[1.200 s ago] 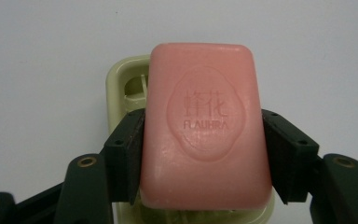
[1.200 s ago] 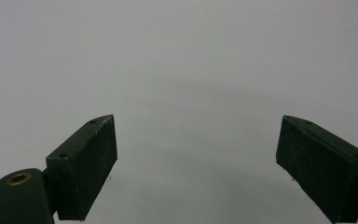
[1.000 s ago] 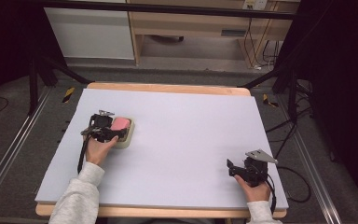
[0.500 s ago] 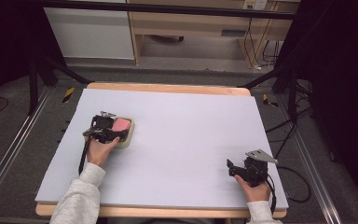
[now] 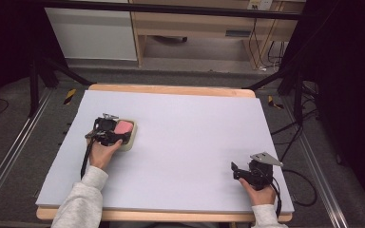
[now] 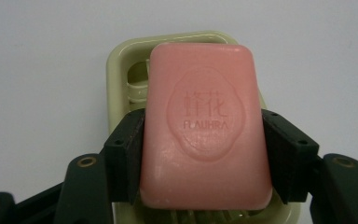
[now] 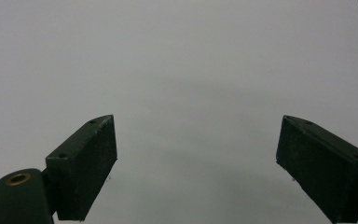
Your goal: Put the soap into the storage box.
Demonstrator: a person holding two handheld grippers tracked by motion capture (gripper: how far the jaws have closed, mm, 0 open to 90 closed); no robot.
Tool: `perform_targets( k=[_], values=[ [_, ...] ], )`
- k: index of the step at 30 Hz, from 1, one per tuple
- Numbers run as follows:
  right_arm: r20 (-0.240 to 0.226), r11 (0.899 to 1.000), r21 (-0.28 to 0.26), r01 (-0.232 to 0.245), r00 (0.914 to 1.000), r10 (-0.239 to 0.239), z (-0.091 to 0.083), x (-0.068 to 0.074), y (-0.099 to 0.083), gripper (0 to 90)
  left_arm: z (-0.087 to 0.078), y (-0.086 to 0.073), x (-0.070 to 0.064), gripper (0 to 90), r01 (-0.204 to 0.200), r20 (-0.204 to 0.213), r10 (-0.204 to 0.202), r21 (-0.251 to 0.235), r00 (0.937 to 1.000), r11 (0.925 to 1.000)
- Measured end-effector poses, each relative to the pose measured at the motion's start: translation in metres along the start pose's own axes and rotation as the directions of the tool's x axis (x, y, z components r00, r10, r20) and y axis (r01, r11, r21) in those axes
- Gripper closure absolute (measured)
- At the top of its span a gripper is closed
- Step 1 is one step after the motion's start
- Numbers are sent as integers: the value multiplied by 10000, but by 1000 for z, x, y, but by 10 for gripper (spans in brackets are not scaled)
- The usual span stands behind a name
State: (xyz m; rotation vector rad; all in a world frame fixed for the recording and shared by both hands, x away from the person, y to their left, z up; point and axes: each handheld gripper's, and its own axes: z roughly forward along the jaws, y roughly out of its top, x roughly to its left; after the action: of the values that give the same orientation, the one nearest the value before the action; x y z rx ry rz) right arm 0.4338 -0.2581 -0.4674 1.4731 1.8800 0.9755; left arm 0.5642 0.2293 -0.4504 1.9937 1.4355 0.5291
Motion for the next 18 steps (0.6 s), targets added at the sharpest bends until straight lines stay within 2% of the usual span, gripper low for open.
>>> perform_targets(
  k=[12, 15, 18],
  values=[
    [-7, 10000, -9, 24, 10000, -24, 0, 0, 0, 124, 0, -2, 0, 368, 13, 38, -13, -56, 10000, 10000],
    [-20, 10000, -6, 34, 10000, -34, 0, 0, 0, 124, -5, -1, 0, 315, 5, 106, -1, -405, 9999, 9992],
    [-4, 10000, -7, 19, 10000, -19, 0, 0, 0, 124, -15, 3, 0, 305, -55, 108, 62, -683, 9999, 9976]
  ],
)
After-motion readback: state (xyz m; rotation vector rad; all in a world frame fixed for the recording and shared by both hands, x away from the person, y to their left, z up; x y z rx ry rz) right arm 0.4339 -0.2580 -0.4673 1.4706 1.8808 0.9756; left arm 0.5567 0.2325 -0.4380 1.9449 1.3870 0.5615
